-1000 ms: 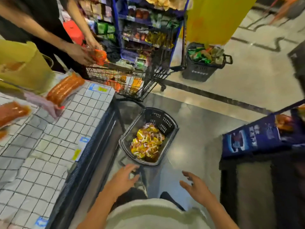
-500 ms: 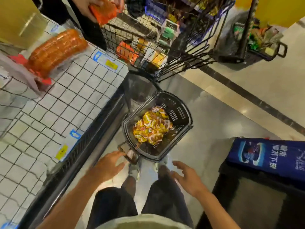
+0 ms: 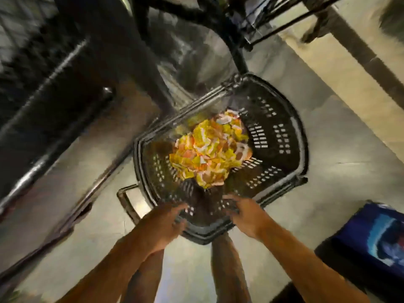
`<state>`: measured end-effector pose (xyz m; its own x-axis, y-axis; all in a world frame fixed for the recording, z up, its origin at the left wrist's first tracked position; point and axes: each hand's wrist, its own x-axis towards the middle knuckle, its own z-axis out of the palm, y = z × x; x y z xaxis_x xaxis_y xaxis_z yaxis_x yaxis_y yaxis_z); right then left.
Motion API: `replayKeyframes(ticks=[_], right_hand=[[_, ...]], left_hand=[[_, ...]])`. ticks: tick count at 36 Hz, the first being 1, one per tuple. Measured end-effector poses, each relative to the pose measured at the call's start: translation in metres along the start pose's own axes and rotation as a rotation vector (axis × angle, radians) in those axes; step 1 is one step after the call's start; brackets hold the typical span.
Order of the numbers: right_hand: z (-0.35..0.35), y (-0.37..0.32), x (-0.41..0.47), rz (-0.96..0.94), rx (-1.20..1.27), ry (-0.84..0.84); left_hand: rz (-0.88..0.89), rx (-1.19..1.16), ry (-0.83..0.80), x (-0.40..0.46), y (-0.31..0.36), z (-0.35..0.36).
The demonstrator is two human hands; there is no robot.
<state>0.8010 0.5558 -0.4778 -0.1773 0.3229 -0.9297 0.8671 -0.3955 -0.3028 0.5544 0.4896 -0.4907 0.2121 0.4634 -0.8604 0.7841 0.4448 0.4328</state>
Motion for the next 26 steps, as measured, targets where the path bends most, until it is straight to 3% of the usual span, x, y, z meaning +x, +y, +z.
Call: replayKeyframes(ticks=[7,10,13,18,22,26], right_hand=[[-0.045,0.026,0.109,-0.062,-0.087,0.020],[-0.062,0.040,0.148,-0.087,-0.118,0.040],[-0.074,0.051,0.175,-0.109,-0.145,0.063],[-0.080,0.067,0.215,-0.079,-0.138,0.084],[-0.077,0.078,0.237,-0.075,-0.093,0.086],[-0.073,0.086,0.248,-0.087,-0.053,0.079]], left_hand=[[0.065,0.046,0.074,0.129,0.010,0.013],[0.055,0.023,0.222,0.191,0.016,0.004],[-0.011,-0.119,0.370,0.239,0.022,-0.004],[-0.148,-0.366,0.394,0.312,0.033,-0.002],[-0.348,-0.088,0.641,0.341,0.044,0.003],[-0.261,-0.137,0.783,0.347,0.041,0.000]])
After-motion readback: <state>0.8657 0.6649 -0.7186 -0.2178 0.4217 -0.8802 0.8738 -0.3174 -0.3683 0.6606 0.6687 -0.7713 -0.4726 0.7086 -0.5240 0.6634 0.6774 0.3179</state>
